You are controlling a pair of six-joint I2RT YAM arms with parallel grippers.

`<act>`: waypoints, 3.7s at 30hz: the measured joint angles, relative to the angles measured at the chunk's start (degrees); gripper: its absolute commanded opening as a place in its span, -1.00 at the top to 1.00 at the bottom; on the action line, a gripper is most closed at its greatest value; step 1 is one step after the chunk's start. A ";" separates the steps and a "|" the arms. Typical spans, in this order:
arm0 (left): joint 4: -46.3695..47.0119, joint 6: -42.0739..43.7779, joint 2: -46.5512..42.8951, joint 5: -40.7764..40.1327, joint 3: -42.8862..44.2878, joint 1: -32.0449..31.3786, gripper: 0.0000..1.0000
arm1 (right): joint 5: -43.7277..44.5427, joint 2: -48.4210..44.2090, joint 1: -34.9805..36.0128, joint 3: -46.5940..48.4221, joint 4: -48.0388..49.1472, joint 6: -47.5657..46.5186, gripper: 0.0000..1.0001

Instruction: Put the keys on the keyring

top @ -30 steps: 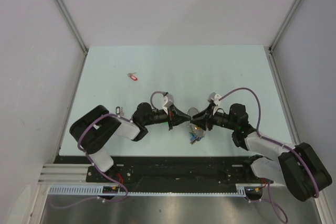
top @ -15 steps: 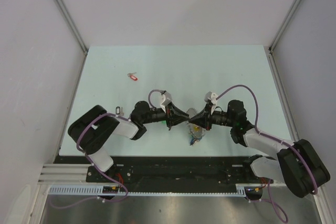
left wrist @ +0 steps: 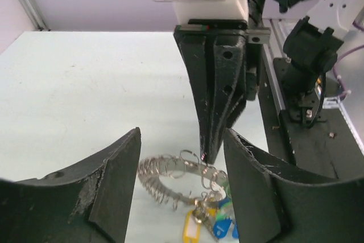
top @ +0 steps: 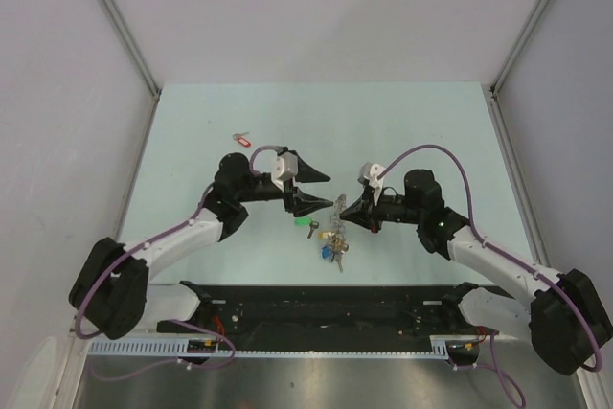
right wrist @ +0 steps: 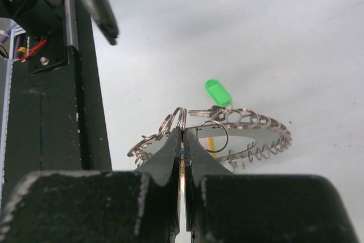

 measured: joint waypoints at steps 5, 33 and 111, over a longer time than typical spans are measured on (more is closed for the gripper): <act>-16.24 11.78 -4.59 0.52 1.49 -0.13 -0.27 | 2.75 -1.42 1.42 3.17 -7.72 -2.95 1.00; -26.91 20.31 -2.54 -1.51 5.22 -1.53 -0.04 | 3.63 -3.32 4.22 11.91 -23.56 -9.44 1.00; -30.77 19.65 3.17 9.05 9.01 -5.60 0.63 | 1.73 -7.41 4.57 11.93 -25.49 -10.54 1.00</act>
